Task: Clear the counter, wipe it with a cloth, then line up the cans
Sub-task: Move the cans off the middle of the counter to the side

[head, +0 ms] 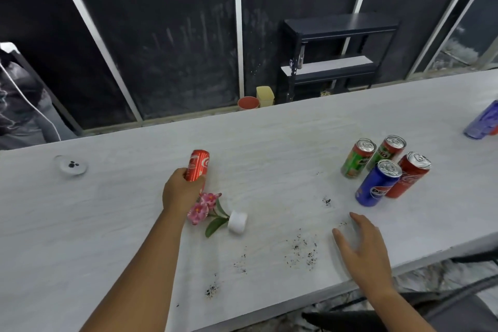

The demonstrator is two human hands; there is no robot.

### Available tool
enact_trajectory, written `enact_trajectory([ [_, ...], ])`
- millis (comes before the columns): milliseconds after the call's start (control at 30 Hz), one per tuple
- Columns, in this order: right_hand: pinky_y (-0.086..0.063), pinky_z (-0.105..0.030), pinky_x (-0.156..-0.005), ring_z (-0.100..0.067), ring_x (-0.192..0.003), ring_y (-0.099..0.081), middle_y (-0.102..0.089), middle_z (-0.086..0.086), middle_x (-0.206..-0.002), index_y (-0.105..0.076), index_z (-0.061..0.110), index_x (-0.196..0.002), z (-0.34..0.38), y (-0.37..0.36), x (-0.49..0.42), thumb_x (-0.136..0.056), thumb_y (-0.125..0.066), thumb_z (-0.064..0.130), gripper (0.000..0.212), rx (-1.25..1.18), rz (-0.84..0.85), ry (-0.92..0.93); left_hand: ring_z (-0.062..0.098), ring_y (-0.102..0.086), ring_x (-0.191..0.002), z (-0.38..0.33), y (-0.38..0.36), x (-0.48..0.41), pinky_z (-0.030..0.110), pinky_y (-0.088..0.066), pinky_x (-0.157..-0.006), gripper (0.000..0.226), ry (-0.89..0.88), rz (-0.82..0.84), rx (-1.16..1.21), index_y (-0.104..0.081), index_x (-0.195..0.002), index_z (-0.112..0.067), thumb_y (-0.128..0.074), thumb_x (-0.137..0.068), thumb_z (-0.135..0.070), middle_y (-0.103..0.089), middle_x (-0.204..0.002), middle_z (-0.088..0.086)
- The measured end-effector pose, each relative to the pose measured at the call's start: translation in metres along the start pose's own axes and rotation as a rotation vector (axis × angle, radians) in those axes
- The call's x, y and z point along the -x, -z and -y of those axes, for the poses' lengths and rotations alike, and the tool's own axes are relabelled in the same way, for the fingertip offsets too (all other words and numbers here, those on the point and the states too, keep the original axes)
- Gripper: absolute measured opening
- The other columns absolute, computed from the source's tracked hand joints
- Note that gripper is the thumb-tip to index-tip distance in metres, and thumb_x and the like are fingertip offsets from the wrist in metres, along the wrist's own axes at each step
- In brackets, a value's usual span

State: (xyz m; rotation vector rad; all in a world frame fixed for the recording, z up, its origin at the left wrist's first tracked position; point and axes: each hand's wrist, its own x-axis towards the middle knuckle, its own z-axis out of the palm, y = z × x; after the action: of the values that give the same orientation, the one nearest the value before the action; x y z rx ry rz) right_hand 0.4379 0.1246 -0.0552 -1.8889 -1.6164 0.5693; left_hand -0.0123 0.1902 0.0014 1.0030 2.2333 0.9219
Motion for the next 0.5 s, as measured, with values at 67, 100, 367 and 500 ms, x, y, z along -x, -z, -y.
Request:
enact_trajectory([
  [67,-0.043,-0.051,-0.118,-0.019,-0.14,-0.047,-0.052,0.007,-0.15,-0.046,0.036,-0.148,0.0,0.0,0.0,-0.094,-0.067,0.061,0.062,-0.006,0.004,-0.003,0.02,-0.071,-0.098,-0.01,-0.006,0.005,0.044,-0.062,-0.09,0.06,-0.053,-0.015,0.06,-0.059,-0.142,-0.024,-0.08,-0.092,-0.05,-0.07,-0.121,-0.003],
  [100,-0.043,-0.05,-0.118,-0.018,-0.139,-0.047,-0.053,0.008,-0.149,-0.047,0.036,-0.148,0.0,0.0,0.0,-0.094,-0.067,0.061,0.063,-0.01,0.004,-0.003,0.018,-0.069,-0.101,-0.017,-0.009,0.009,0.04,-0.061,-0.088,0.063,-0.082,-0.022,0.088,-0.057,-0.145,-0.026,-0.081,-0.091,-0.051,-0.067,-0.124,-0.006],
  [367,-0.041,-0.047,-0.12,-0.012,-0.14,-0.046,-0.05,0.015,-0.15,-0.045,0.044,-0.149,0.009,0.009,0.001,-0.092,-0.068,0.064,0.064,-0.188,0.041,-0.053,-0.006,-0.062,-0.092,-0.088,-0.046,0.068,0.006,-0.046,-0.053,0.057,-0.298,0.066,0.29,-0.048,-0.13,-0.055,-0.085,-0.086,-0.054,-0.056,-0.107,-0.039],
  [500,-0.04,-0.04,-0.118,-0.001,-0.139,-0.046,-0.05,0.026,-0.148,-0.047,0.05,-0.146,0.026,0.023,-0.005,-0.092,-0.069,0.067,0.06,-0.325,0.039,-0.057,-0.006,-0.064,-0.103,-0.116,-0.074,0.099,0.02,-0.059,-0.079,0.061,-0.402,0.191,0.316,-0.049,-0.133,-0.055,-0.086,-0.085,-0.054,-0.057,-0.114,-0.04],
])
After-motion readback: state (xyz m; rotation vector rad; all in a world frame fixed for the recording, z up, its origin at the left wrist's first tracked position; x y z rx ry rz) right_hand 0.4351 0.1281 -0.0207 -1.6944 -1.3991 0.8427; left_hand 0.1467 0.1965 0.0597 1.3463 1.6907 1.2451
